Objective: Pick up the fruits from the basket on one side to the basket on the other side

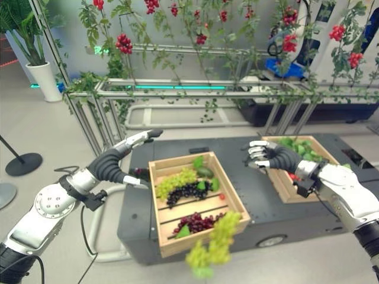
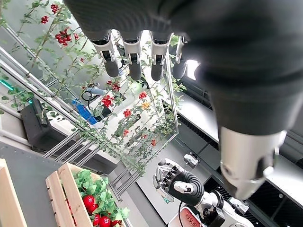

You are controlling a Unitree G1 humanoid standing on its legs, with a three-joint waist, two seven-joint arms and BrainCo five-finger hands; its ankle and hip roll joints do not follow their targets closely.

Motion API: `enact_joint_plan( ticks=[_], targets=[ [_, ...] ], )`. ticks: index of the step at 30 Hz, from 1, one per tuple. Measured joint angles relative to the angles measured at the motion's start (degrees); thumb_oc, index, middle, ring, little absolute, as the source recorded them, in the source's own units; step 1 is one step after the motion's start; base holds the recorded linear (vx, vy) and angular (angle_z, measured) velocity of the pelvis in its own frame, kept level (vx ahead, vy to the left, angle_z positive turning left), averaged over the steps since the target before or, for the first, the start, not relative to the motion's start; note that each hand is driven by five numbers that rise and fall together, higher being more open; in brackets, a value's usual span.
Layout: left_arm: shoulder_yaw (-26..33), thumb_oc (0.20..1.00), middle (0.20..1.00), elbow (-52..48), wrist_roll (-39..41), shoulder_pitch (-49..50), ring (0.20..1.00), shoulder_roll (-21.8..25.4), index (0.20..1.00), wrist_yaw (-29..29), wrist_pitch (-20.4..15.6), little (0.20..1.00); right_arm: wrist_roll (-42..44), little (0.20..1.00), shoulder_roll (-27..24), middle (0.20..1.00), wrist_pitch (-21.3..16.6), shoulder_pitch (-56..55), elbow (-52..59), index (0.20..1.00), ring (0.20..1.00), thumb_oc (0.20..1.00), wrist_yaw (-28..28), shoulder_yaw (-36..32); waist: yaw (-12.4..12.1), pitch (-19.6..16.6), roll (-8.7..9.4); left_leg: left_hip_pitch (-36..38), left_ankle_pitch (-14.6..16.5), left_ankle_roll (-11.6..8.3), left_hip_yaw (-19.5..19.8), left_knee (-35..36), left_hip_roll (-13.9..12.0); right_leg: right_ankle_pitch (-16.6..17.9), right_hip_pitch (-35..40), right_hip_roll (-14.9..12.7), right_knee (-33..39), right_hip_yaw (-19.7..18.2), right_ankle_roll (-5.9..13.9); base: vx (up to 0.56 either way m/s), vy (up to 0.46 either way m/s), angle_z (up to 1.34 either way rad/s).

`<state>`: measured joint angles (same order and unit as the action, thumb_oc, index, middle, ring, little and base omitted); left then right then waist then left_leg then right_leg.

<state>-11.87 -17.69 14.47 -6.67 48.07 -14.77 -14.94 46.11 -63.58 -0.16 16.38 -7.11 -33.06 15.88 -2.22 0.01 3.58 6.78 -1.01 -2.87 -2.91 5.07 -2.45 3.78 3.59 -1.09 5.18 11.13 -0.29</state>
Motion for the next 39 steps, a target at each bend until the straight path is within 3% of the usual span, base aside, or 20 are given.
enact_joint_plan(
  ticks=[12, 13, 14, 39],
  targets=[
    [0.12, 1.000, 1.000, 0.00, 0.00, 0.50, 1.000, -0.40, 1.000, -0.57, 0.05, 1.000, -0.01, 0.200, 0.09, 0.200, 0.00, 0.00, 0.01, 0.200, 0.200, 0.200, 0.03, 0.00, -0.02, -0.06, 0.10, 0.02, 0.02, 0.03, -0.01, 0.00, 0.06, 0.02, 0.00, -0.02, 0.00, -0.06, 0.03, 0.00, 0.000, 0.00],
    [0.13, 1.000, 1.000, 0.00, 0.00, 0.75, 1.000, -0.40, 1.000, -0.60, 0.06, 1.000, -0.01, 0.787, 0.09, 0.787, 0.00, 0.00, 0.00, 0.787, 0.787, 0.787, 0.03, 0.00, 0.00, -0.08, 0.12, 0.02, 0.02, 0.03, -0.01, 0.00, 0.06, 0.02, 0.00, -0.02, 0.00, -0.07, 0.03, 0.00, 0.000, 0.00],
    [0.13, 1.000, 1.000, 0.00, 0.00, 0.85, 1.000, -0.40, 1.000, -0.65, 0.09, 1.000, -0.01, 1.000, 0.09, 1.000, 0.00, 0.00, -0.01, 1.000, 1.000, 1.000, 0.03, 0.00, 0.00, -0.08, 0.13, 0.02, 0.02, 0.03, -0.01, 0.00, 0.06, 0.02, 0.00, -0.02, 0.00, -0.07, 0.03, 0.00, 0.000, 0.00],
    [3.35, 1.000, 1.000, 0.12, 0.05, 4.09, 1.000, -1.56, 1.000, -0.81, 0.57, 1.000, -1.67, 1.000, 4.58, 1.000, -0.80, -4.17, 0.19, 1.000, 1.000, 1.000, 1.17, -4.31, -0.01, -0.22, 0.29, 0.54, 0.41, 0.14, -0.17, 0.01, 0.20, 0.12, 0.04, -0.03, 0.00, -1.16, 0.17, 0.00, -0.001, -0.01]
  ],
)
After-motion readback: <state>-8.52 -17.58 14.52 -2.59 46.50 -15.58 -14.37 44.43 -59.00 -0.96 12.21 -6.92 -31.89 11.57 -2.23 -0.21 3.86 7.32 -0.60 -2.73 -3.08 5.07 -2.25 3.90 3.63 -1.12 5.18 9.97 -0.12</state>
